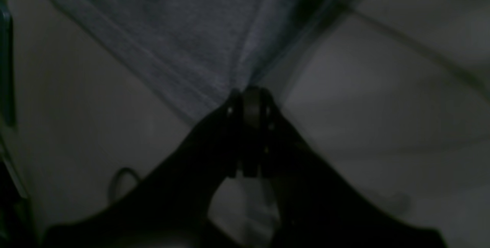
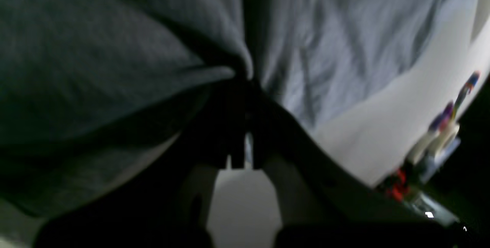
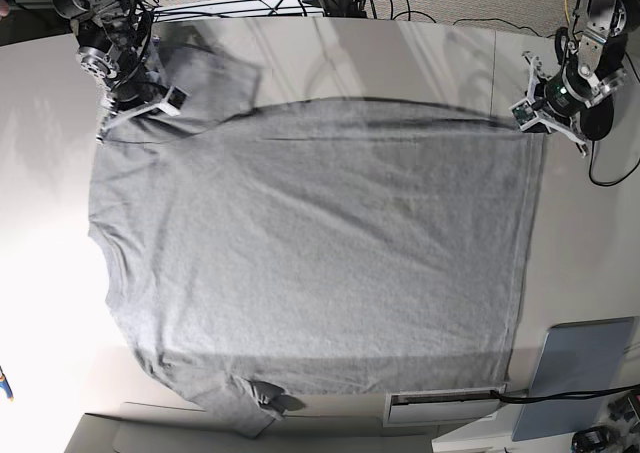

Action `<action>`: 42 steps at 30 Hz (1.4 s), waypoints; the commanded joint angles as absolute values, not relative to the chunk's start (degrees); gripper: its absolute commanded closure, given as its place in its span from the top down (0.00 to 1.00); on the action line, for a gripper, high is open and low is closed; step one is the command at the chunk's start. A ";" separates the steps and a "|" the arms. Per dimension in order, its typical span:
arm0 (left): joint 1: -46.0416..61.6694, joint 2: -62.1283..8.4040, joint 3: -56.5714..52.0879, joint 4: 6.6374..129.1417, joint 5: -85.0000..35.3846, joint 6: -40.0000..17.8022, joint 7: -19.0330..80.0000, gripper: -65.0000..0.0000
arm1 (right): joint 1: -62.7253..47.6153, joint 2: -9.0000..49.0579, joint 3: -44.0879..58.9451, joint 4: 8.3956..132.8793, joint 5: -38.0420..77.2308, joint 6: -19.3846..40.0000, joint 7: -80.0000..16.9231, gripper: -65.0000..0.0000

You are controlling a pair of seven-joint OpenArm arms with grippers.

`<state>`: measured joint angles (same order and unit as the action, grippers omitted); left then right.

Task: Fold the T-shirt properly
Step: 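Lift the shoulder edge with both grippers and fold it over the shirt body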

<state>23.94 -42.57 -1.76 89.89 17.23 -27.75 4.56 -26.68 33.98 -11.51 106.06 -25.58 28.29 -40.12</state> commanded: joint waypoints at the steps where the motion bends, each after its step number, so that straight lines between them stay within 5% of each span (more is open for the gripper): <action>1: 25.19 -43.70 -2.04 90.15 16.49 -28.93 5.52 0.00 | -28.08 36.21 -11.20 108.14 -26.00 27.92 -41.12 0.00; 6: 29.76 -43.68 -5.04 93.86 14.87 -28.97 5.54 0.00 | -34.81 40.66 -8.82 114.13 -26.15 27.05 -43.03 0.00; 24: 50.39 -43.68 -21.96 106.41 6.35 -36.14 5.93 0.00 | -59.99 40.80 -0.38 126.93 -26.65 20.93 -45.25 0.00; 42: 51.18 -43.64 -22.04 106.87 6.09 -34.22 9.02 0.00 | -61.52 40.82 -0.36 127.13 -41.56 11.44 -44.71 0.00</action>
